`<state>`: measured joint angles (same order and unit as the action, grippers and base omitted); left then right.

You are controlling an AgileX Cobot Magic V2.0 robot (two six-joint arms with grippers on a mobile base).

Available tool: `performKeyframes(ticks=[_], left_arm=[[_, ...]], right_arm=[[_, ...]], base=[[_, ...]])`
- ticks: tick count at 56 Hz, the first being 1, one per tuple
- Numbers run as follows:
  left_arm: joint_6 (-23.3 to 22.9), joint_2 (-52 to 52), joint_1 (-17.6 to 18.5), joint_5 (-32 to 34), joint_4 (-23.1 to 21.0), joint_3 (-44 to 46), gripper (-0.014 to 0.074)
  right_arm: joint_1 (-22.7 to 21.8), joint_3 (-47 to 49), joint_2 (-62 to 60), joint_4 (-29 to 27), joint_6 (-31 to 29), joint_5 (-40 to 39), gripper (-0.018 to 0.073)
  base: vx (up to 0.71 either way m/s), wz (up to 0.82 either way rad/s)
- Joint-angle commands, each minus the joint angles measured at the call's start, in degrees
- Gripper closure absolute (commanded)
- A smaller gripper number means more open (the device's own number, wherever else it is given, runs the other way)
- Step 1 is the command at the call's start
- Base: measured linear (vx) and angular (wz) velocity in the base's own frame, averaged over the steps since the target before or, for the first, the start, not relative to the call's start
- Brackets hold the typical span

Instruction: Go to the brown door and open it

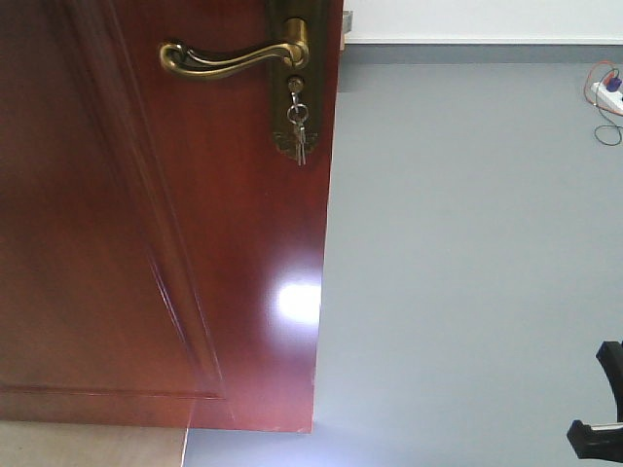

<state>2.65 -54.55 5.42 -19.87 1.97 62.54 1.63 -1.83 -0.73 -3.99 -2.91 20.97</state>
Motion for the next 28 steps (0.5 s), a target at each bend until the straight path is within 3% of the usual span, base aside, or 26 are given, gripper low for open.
performKeyframes(ticks=[1,11,28], left_arm=[[1.6,7.9,-0.6,7.6,-0.1,-7.1,0.0603],[1.6,22.6,-3.2,12.7,0.0,-24.7,0.0603],[1.6,46.8,-6.4,13.1,0.0,-51.7,0.0603]], right_arm=[[-0.1,-0.2,-0.3,0.2,-0.4,-4.3,0.0559],[-0.1,-0.2,-0.3,0.2,-0.4,-4.3,0.0559],[-0.1,-0.2,-0.3,0.2,-0.4,-4.3,0.0559]], base=[[0.00,0.00],[0.00,0.00],[0.00,0.00]])
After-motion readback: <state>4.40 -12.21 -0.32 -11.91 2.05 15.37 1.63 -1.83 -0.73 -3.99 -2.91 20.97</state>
